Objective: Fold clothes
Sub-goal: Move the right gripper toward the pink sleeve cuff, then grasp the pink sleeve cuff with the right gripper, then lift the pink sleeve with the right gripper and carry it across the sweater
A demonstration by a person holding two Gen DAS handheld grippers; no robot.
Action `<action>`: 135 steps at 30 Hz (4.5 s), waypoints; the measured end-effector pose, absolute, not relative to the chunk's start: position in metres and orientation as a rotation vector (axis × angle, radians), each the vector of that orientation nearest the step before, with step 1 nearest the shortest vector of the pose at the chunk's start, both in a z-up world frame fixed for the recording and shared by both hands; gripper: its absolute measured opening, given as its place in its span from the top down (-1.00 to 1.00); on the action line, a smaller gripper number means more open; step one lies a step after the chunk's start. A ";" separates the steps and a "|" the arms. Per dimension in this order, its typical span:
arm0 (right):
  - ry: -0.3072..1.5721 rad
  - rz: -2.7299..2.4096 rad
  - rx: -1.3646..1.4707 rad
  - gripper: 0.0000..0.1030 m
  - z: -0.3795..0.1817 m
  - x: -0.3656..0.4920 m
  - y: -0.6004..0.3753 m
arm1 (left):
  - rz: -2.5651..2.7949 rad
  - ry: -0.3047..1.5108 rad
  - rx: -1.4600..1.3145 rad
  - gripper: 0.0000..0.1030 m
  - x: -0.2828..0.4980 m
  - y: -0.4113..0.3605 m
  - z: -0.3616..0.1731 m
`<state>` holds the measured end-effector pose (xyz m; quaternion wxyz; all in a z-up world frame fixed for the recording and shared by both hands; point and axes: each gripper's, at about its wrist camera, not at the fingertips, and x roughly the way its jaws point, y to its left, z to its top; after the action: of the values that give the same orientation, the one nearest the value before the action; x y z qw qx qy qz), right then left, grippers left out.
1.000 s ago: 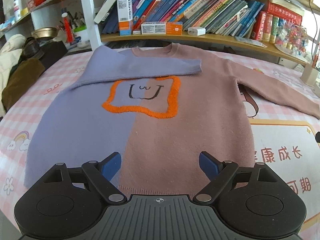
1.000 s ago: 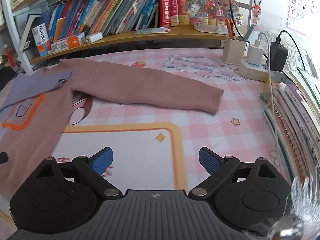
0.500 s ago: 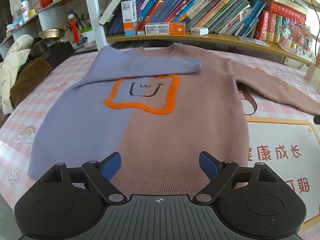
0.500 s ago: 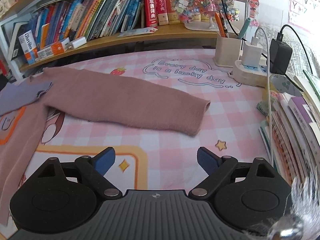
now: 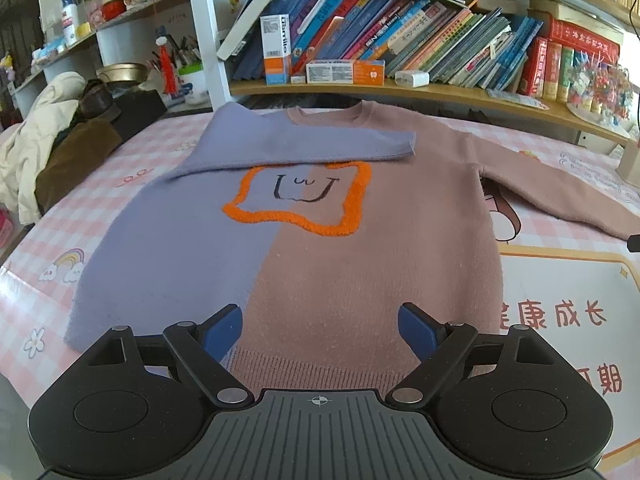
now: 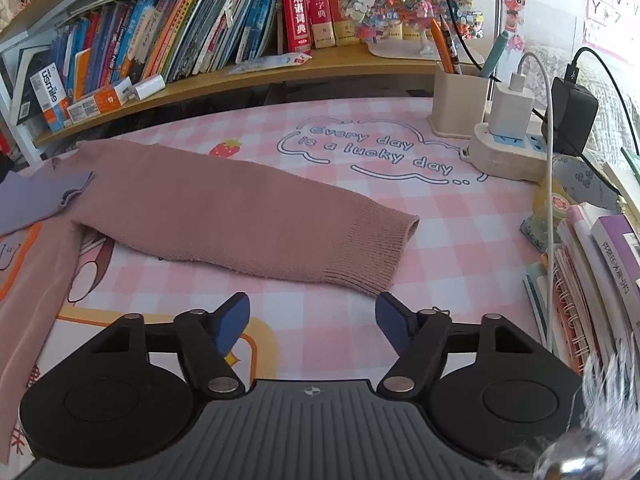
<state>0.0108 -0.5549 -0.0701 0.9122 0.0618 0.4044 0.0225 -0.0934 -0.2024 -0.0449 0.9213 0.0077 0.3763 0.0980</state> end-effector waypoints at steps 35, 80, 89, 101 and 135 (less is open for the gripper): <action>0.821 0.194 0.401 0.04 -0.075 0.045 -0.532 | 0.246 0.780 0.031 -0.70 -0.091 -0.193 -0.042; 0.725 -0.024 0.515 0.91 -0.037 0.053 -0.576 | 0.215 0.757 0.003 -0.70 -0.100 -0.163 -0.044; 0.655 0.004 0.465 0.91 -0.001 0.060 -0.521 | 0.109 0.714 0.005 -0.70 -0.091 -0.126 -0.039; 0.629 0.101 0.341 0.91 0.045 0.096 -0.391 | -0.043 0.628 0.075 -0.70 -0.087 -0.061 -0.021; 0.730 0.269 0.152 0.89 0.004 0.153 -0.126 | 0.079 0.620 0.028 -0.79 -0.110 0.080 -0.014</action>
<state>0.1533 -0.1263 0.0037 0.9225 0.0738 0.3555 0.1311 -0.1097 0.0801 -0.0136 0.9514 0.0139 0.3051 0.0389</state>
